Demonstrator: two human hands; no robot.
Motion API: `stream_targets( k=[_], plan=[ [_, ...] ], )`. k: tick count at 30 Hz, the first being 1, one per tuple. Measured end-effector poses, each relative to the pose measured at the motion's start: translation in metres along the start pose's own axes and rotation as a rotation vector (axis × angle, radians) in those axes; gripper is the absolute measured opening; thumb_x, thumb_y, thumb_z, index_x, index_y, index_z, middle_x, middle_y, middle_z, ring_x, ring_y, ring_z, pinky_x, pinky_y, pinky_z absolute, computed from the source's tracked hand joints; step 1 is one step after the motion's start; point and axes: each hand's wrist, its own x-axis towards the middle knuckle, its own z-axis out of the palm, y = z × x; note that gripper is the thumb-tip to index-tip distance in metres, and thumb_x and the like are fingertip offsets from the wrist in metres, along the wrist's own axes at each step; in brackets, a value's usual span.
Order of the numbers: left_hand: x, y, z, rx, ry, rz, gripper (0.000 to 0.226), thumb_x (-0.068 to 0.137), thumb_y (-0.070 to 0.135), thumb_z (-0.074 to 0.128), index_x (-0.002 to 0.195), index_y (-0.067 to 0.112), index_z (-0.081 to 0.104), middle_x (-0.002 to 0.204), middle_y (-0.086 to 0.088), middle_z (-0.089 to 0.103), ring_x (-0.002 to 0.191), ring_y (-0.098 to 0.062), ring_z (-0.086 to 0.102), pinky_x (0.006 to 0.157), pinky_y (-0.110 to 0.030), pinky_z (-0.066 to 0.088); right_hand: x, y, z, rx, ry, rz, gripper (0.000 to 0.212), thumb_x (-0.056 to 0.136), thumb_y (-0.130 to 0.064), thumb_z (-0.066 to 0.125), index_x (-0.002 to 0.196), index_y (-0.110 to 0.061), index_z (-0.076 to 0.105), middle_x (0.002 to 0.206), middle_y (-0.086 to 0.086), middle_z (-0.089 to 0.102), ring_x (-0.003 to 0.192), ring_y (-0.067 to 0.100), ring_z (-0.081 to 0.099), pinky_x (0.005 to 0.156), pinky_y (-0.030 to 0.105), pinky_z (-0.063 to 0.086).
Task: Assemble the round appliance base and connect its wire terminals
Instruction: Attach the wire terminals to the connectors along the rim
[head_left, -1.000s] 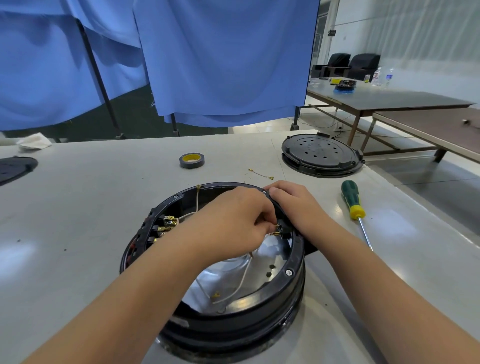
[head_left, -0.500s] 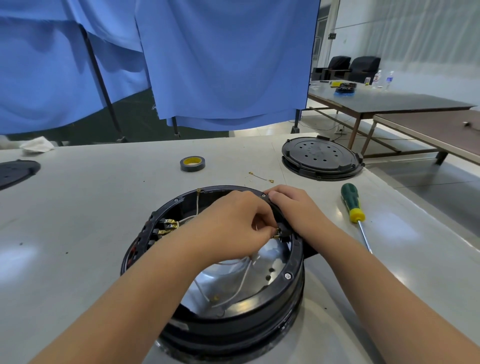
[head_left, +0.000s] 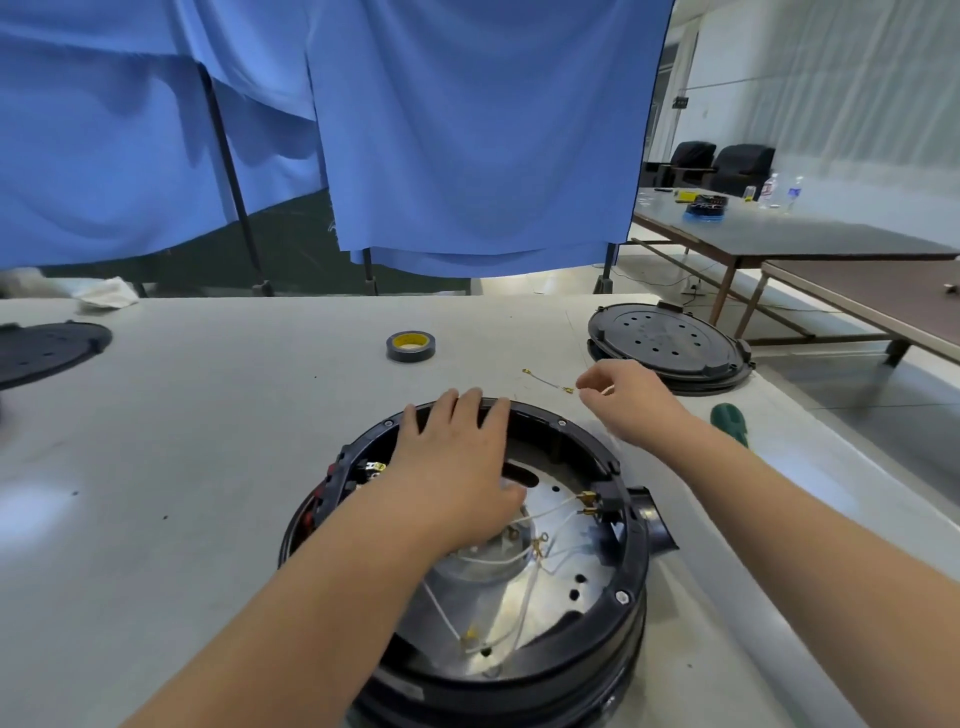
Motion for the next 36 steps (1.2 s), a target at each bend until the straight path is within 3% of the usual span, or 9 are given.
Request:
stream_targets(
  k=[4,10,16,19,22,25,28,33,36],
  plan=[
    [-0.001,-0.001,-0.001,-0.001,0.034,0.009,0.078,0.093,0.048,0.044,0.152,0.023,0.000,0.161,-0.004,0.001,0.148,-0.025,-0.002,0.118,-0.055,0.005,0.033,0.007,0.008,-0.220,-0.058,0.022,0.019,0.093,-0.021,0.052,0.107,-0.014,0.063,0.109,0.003,0.062,0.092,0.018,0.055,0.081,0.033,0.048],
    [-0.002,0.000,0.001,-0.033,0.060,0.014,0.076,0.094,0.046,0.043,0.152,0.022,0.001,0.161,-0.005,0.002,0.148,-0.025,-0.002,0.117,-0.054,0.002,0.055,0.012,0.025,-0.206,-0.051,0.075,0.017,0.088,-0.030,0.062,0.097,-0.015,0.065,0.099,0.002,0.065,0.091,0.021,0.059,0.078,0.035,0.049],
    [0.000,-0.001,0.003,-0.038,0.064,0.012,0.077,0.093,0.046,0.044,0.152,0.022,0.001,0.161,-0.005,0.002,0.148,-0.026,-0.002,0.117,-0.054,0.002,0.055,0.007,0.030,-0.237,-0.049,0.079,0.008,0.088,-0.019,0.060,0.083,-0.016,0.065,0.095,0.005,0.068,0.081,0.021,0.055,0.069,0.029,0.042],
    [0.002,-0.001,0.002,-0.077,0.068,0.001,0.075,0.092,0.049,0.045,0.152,0.024,0.008,0.160,-0.003,0.008,0.147,-0.024,0.003,0.117,-0.054,0.003,0.041,0.000,0.023,-0.053,-0.023,0.087,0.008,0.091,-0.020,0.059,0.088,-0.013,0.063,0.095,0.004,0.064,0.085,0.020,0.055,0.073,0.031,0.043],
    [0.004,-0.002,-0.006,-0.212,0.087,-0.045,0.063,0.091,0.052,0.045,0.147,0.029,0.027,0.154,-0.001,0.026,0.143,-0.023,0.018,0.117,-0.055,0.005,0.013,-0.015,0.004,0.196,0.022,0.051,0.009,0.092,-0.024,0.060,0.091,-0.015,0.062,0.085,-0.005,0.060,0.082,0.014,0.054,0.072,0.028,0.039],
    [0.004,-0.003,-0.015,-0.479,0.220,-0.106,0.050,0.089,0.051,0.052,0.135,0.031,0.046,0.139,0.005,0.047,0.129,-0.019,0.041,0.113,-0.051,0.025,-0.025,-0.032,-0.021,0.301,0.035,-0.039,0.006,0.092,-0.029,0.060,0.091,-0.023,0.062,0.089,-0.010,0.062,0.084,0.006,0.056,0.073,0.024,0.040],
    [0.002,-0.003,-0.017,-0.764,0.430,-0.076,0.058,0.085,0.042,0.065,0.136,0.031,0.041,0.135,0.008,0.048,0.123,-0.011,0.045,0.104,-0.034,0.038,-0.059,-0.046,-0.036,0.331,0.019,-0.119,0.007,0.090,-0.029,0.061,0.084,-0.030,0.062,0.091,-0.012,0.065,0.087,-0.001,0.058,0.072,0.015,0.040],
    [-0.004,0.005,-0.022,-0.592,0.681,0.217,0.064,0.081,0.026,0.073,0.137,0.026,0.042,0.135,0.007,0.046,0.126,-0.009,0.039,0.104,-0.022,0.030,-0.082,-0.058,-0.037,0.467,-0.099,-0.087,0.007,0.087,-0.026,0.066,0.086,-0.020,0.070,0.089,-0.006,0.072,0.083,0.004,0.065,0.071,0.009,0.046],
    [-0.005,0.008,-0.022,-0.452,0.739,0.331,0.030,0.081,0.020,0.074,0.109,0.021,0.067,0.119,0.004,0.060,0.124,-0.017,0.044,0.103,-0.031,0.035,-0.085,-0.056,-0.033,0.591,-0.157,-0.055,0.011,0.087,-0.021,0.066,0.090,-0.014,0.073,0.092,0.003,0.074,0.093,0.019,0.068,0.084,0.026,0.052]
  ],
)
